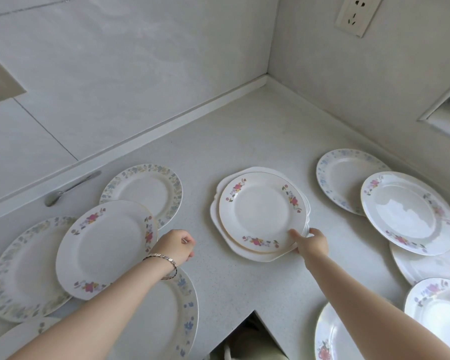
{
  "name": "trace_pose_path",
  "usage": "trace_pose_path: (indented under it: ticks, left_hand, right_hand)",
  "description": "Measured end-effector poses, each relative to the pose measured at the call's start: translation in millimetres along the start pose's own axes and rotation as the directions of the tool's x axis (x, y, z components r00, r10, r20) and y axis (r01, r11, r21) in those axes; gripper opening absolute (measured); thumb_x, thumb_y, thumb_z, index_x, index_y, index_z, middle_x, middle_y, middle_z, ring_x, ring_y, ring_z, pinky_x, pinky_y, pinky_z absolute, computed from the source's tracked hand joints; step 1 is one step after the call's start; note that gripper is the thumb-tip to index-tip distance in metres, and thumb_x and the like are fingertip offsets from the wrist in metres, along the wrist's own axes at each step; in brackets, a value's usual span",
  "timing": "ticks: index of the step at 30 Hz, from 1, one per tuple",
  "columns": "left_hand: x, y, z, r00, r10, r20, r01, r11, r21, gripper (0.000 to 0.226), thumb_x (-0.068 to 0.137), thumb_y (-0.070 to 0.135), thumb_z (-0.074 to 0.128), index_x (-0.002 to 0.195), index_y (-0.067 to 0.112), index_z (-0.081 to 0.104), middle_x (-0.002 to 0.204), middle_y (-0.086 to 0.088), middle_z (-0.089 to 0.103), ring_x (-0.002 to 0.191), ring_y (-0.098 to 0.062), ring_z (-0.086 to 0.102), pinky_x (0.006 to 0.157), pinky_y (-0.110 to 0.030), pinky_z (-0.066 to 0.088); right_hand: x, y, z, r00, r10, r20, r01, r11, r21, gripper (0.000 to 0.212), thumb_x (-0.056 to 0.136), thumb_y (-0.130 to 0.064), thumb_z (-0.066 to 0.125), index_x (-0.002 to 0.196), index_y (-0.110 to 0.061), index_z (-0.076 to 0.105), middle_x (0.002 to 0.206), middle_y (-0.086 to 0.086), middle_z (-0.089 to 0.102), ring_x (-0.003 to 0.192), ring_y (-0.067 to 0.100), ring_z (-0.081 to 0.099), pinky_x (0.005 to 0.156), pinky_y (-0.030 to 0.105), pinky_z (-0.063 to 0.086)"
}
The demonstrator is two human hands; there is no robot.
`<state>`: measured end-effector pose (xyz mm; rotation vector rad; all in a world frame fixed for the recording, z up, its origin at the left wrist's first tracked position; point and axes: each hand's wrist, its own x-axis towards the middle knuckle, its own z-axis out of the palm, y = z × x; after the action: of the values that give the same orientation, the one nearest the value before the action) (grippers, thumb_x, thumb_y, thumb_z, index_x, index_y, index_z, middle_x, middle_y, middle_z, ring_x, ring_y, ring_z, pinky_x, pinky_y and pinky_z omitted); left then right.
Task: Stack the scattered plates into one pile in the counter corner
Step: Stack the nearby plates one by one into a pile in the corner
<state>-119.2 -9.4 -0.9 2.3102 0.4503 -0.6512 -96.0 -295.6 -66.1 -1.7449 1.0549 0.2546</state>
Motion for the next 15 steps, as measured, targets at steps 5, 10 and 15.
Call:
trace_pose_path:
  ticks: [5,10,15]
  left_hand:
    - [-3,-10,-3,1.000,-0.026,-0.007,0.025,0.999,-0.044,0.027,0.090,0.013,0.049,0.066,0.025,0.053,0.064,0.006,0.063,0.061,-0.013,0.062,0.070,-0.025,0.049]
    - [-11,-29,-12,0.999,-0.036,-0.021,0.034,0.996,-0.086,0.027,0.091,0.012,0.048,0.067,0.024,0.052,0.065,0.006,0.061,0.056,-0.007,0.059,0.054,-0.016,0.040]
    - [-22,-72,-34,0.991,-0.102,-0.084,0.093,0.990,-0.103,0.029,0.090,0.012,0.049,0.064,0.025,0.054,0.062,0.008,0.063,0.061,-0.015,0.063,0.064,-0.023,0.046]
  right_hand:
    - [-15,20,6,1.000,0.027,0.012,-0.027,0.999,-0.017,0.065,0.080,-0.030,0.069,0.137,-0.010,0.042,0.118,0.018,0.065,0.087,0.026,0.060,0.080,0.036,0.051]
    - [-46,14,-2,0.992,-0.121,-0.043,0.100,0.935,-0.339,0.066,0.084,-0.036,0.061,0.137,-0.004,0.038,0.135,0.020,0.042,0.125,0.033,0.043,0.099,0.040,0.040]
    - [-103,-23,39,0.804,-0.485,0.344,0.595,0.645,-0.480,0.034,0.088,-0.020,0.058,0.121,-0.013,0.057,0.124,0.010,0.051,0.116,0.024,0.050,0.097,0.032,0.042]
